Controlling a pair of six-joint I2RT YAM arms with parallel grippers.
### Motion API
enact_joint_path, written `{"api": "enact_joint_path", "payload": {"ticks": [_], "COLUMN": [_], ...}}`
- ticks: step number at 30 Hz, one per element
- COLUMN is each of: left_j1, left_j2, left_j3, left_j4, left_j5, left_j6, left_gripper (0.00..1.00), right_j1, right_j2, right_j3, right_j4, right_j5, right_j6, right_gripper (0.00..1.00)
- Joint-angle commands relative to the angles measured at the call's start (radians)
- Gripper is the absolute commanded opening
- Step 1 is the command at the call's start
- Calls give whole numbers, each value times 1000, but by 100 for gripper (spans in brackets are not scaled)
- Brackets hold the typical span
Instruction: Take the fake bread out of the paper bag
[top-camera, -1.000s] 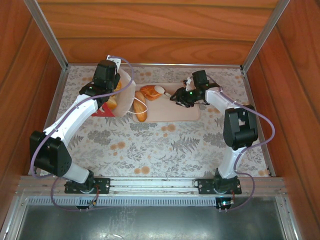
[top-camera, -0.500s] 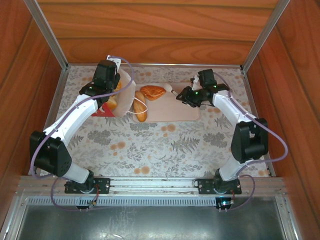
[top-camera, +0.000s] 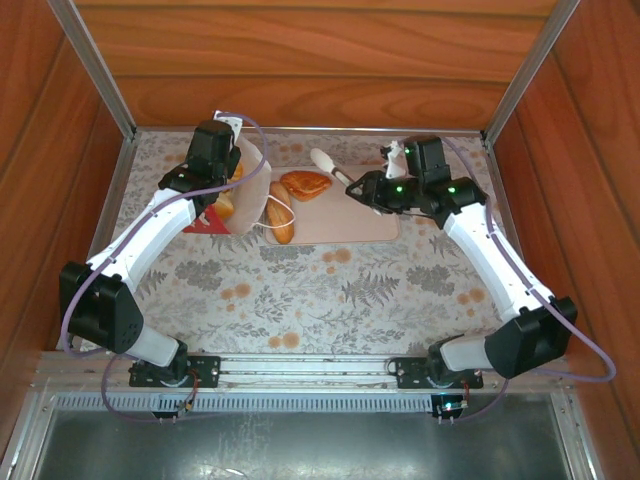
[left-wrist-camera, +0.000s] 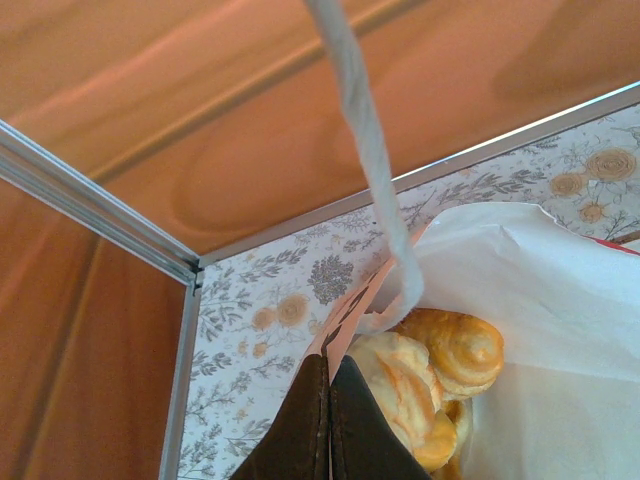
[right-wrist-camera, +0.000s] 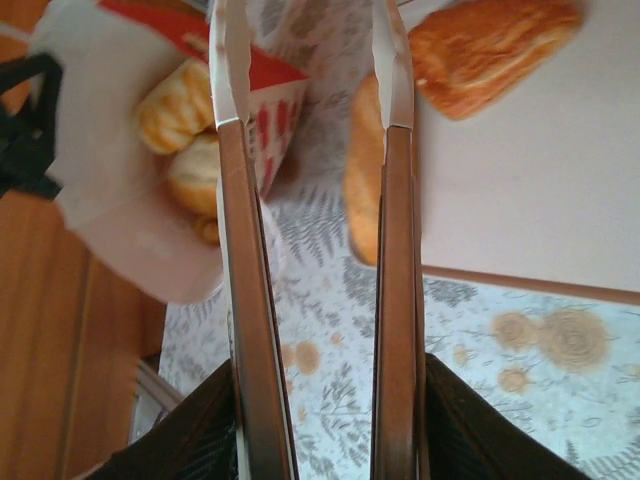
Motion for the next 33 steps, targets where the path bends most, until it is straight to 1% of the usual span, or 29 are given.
{"api": "enact_joint_path", "payload": {"ticks": [1, 6, 16, 25, 33], "left_j1": [-8, -8, -8, -7, -8], "left_j2": [-25, -24, -22, -25, -38], "left_j3": [13, 15, 14, 12, -25], "left_j4": [17, 18, 26, 35, 76], "left_j5": [16, 17, 26, 28, 47], "left_j6": [-6, -8, -12, -20, -36], "left_gripper": [0, 0, 0, 0, 0], "right_j1": [62, 134, 218, 265, 294], "right_j2": [-13, 18, 70, 122, 214], "right_j3": [66, 122, 168, 194, 264], "right_j4": [-25, -28, -11, 3, -46], "right_j5": [14, 13, -4, -17, -25], "right_j6": [-8, -15, -4, 2, -5], "right_gripper": [44, 44, 44, 44, 43]}}
